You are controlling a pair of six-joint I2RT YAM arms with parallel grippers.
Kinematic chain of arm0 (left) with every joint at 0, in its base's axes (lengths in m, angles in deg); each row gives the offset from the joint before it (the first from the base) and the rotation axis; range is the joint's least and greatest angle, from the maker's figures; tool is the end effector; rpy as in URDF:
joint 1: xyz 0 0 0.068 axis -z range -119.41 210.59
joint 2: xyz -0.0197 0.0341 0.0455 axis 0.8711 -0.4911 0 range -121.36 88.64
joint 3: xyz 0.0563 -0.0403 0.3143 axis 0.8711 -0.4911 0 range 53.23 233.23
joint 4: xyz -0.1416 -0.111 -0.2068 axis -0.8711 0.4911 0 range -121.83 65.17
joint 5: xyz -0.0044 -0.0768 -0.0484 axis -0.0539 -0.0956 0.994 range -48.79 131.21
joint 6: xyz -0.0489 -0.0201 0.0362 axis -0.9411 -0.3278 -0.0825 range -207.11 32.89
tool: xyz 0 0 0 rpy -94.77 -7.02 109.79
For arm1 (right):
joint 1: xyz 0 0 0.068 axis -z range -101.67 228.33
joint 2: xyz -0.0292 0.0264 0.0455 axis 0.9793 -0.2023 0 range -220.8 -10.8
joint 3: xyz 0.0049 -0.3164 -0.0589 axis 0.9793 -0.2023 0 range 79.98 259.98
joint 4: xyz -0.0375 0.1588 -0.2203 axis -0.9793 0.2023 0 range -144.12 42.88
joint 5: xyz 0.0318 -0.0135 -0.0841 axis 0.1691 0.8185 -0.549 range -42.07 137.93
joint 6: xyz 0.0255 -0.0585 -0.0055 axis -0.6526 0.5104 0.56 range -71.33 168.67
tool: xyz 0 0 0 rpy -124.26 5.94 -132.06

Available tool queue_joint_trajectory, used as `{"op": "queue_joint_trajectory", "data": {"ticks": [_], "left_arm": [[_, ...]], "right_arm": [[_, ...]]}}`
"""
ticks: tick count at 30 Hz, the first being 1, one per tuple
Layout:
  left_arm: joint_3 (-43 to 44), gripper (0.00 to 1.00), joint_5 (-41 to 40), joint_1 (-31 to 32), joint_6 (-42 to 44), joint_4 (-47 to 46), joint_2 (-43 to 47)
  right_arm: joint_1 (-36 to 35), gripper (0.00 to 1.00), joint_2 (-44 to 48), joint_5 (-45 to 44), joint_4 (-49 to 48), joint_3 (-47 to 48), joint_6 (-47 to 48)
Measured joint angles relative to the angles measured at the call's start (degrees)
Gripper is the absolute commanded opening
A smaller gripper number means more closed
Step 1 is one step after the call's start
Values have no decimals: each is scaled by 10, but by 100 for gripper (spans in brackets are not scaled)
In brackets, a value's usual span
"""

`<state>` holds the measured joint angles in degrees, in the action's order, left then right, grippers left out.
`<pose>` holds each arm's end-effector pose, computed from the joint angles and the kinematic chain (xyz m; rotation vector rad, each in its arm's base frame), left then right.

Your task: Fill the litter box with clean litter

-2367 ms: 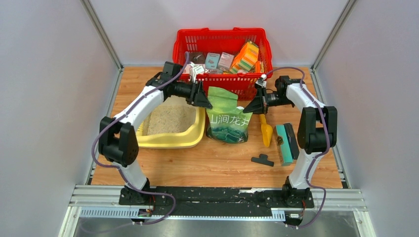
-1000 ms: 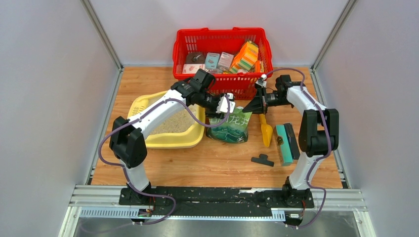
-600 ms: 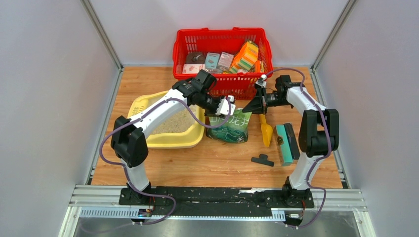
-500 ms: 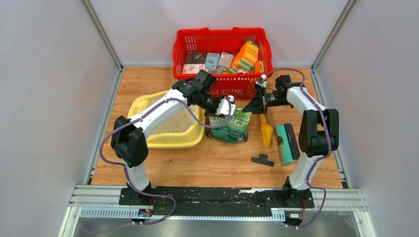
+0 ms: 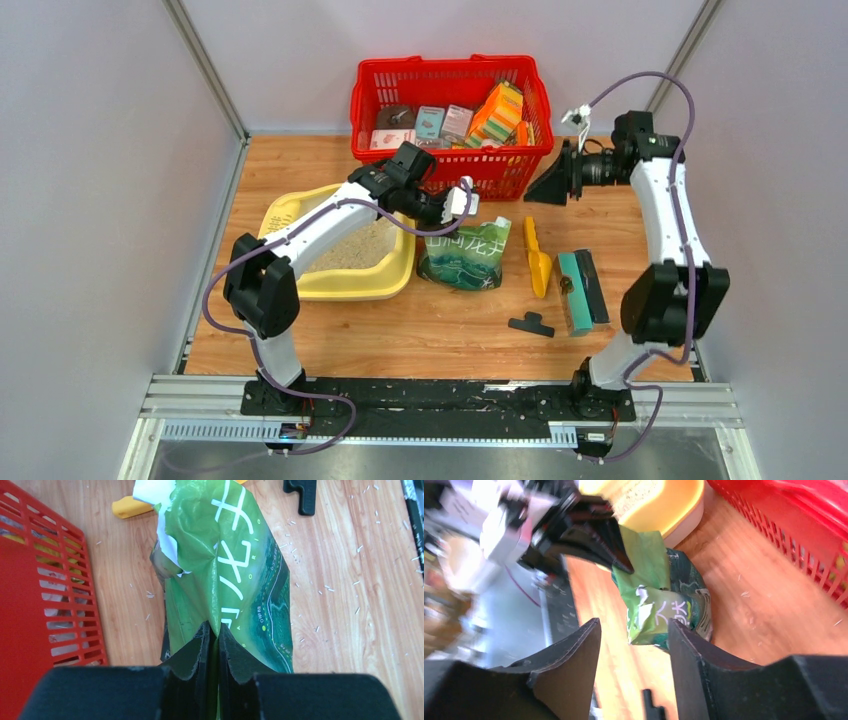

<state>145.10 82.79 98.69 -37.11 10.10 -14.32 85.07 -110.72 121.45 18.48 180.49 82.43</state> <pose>0.3122 -0.2866 0.3403 1.8243 1.4620 -0.7953 0.3623 0.0052 0.4021 -0.7240 1.9629 1.3421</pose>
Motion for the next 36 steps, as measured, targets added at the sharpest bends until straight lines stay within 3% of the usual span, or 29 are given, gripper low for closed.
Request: {"op": "queue_joint_trajectory", "data": {"ticks": [4,8,10,17,25,29,36], "left_arm": [[-3,15,5,-2,-38,-12,0],[-3,18,6,-3,-66,-17,0],[-4,22,5,-5,-79,-20,0],[-19,33,14,-14,-121,-51,3],[-23,26,15,-24,-174,-76,3],[-27,26,20,-28,-188,-80,3],[-57,25,22,-31,-231,-115,18]], "right_arm": [[-75,56,153,-68,-31,-135,110],[-176,55,341,-159,-211,-359,156],[-193,54,381,-193,-272,-417,170],[-225,56,374,-267,-439,-456,202],[-239,61,335,-283,-495,-455,226],[-223,62,285,-291,-493,-420,121],[-133,65,259,-275,-497,-346,-180]]}}
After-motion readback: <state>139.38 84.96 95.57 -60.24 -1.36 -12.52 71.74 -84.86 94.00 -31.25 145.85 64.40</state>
